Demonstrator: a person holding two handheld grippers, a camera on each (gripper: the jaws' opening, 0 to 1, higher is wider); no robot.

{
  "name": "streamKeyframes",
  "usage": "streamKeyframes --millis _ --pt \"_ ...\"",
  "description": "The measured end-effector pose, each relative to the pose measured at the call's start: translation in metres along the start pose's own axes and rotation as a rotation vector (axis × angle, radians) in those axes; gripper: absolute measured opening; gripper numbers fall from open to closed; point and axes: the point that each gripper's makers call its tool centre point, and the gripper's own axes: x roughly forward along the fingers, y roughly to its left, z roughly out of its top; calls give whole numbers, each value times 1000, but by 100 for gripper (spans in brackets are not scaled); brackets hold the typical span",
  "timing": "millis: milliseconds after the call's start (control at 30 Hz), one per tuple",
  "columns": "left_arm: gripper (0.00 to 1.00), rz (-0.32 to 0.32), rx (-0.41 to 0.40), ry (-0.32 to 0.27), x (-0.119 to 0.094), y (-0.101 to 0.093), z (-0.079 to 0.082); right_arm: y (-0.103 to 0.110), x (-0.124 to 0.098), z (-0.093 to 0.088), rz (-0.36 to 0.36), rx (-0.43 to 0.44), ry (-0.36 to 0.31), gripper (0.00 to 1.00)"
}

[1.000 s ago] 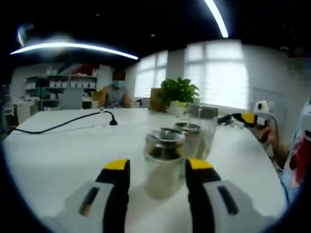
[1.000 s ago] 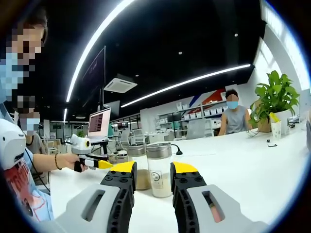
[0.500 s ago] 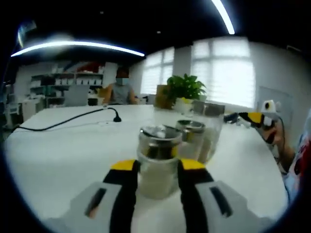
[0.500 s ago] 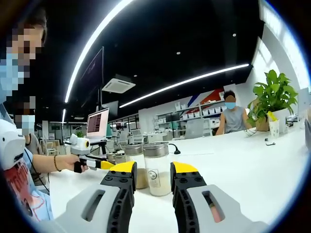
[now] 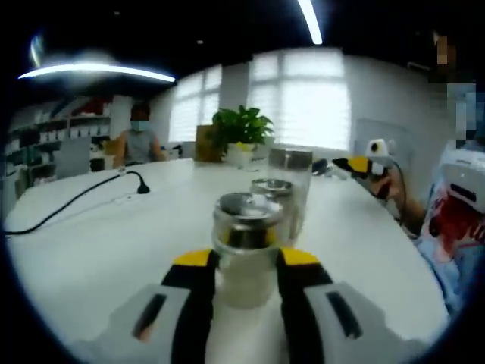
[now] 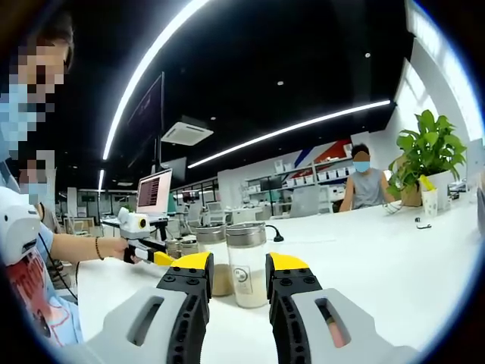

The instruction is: Rotate the seasoning bottle until the label or dispensing opening points toward the visible target arrow and the bottle remains upright within the marked orientation range

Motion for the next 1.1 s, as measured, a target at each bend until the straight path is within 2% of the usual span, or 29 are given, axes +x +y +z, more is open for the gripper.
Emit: streamKeyframes --millis 433,633,700,767,800,833,900,967,1033,1100 --pt "33 -311 62 23 2 -3 1 1 -1 4 3 -20 -3 27" --pt "34 -376 46 31 3 -4 3 4 -2 5 6 -73 11 27" --pt "34 -377 35 48 4 -2 4 5 -2 5 8 -95 18 27" --pt "35 -373 89 68 3 -2 2 5 -1 5 9 -100 22 27" --pt "38 -350 93 55 3 0 4 5 -1 5 12 -98 23 27" --pt "41 -308 58 57 3 7 6 6 0 4 16 -94 23 27" --pt "45 -284 11 48 0 8 9 7 0 4 18 -90 25 27" --pt "49 -248 23 31 -4 9 12 8 1 3 21 -86 27 27" --pt "61 -187 0 20 -7 15 13 9 2 2 23 -85 28 27" --pt "68 -109 -53 34 -11 23 10 10 3 1 25 -85 29 27"
